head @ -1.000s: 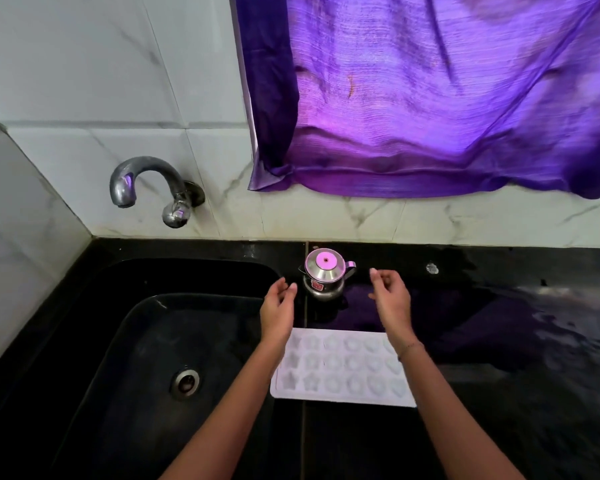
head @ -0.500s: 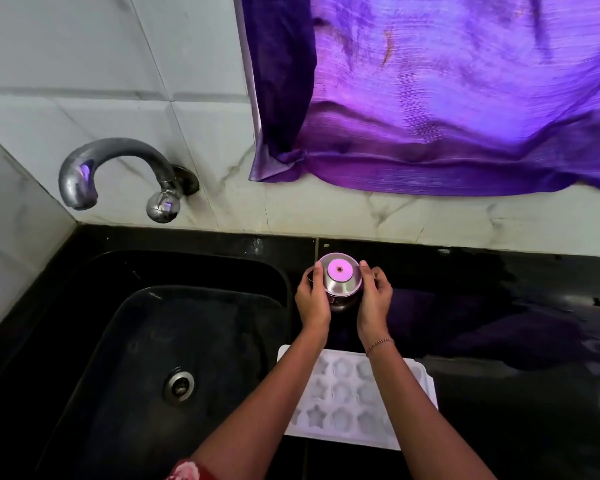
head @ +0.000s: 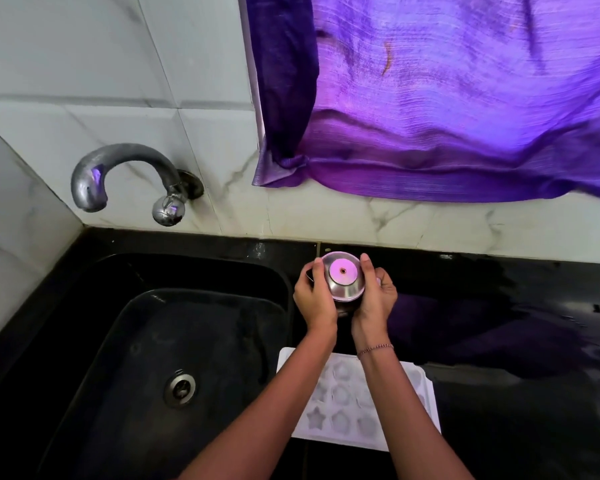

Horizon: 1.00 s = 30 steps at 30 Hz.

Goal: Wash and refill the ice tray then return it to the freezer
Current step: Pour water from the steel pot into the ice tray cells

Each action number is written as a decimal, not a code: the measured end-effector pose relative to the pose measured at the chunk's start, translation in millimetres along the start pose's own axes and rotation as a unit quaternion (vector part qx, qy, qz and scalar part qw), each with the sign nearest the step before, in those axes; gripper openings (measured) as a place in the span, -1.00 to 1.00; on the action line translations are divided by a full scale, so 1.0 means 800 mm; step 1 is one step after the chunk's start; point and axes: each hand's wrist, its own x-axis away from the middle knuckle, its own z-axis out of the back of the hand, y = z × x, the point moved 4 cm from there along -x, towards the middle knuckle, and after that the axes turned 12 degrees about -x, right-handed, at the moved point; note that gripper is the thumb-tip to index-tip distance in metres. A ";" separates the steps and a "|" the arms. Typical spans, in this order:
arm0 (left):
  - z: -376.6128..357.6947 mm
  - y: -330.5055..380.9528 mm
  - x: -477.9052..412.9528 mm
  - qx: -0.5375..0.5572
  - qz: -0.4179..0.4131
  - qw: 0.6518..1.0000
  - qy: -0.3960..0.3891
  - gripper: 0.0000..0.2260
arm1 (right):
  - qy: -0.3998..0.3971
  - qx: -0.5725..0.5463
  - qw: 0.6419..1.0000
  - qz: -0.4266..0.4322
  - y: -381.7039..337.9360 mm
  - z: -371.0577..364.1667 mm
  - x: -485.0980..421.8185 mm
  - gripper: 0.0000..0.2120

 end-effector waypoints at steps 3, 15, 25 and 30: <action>0.013 0.011 0.019 0.005 -0.006 1.000 -0.015 -0.83 | -0.010 -0.020 1.000 0.001 -0.014 0.002 0.021 -0.56; 0.127 -0.011 0.076 -0.183 -0.188 0.963 -0.061 -0.82 | -0.007 0.027 0.998 0.056 -0.064 0.053 0.087 -0.51; 0.198 -0.087 0.065 -0.391 -0.116 0.911 -0.051 -0.78 | 0.000 0.105 0.992 0.076 -0.070 0.073 0.098 -0.51; 0.194 -0.090 0.068 -0.449 -0.142 0.880 -0.058 -0.76 | -0.003 0.141 0.986 0.084 -0.067 0.070 0.103 -0.52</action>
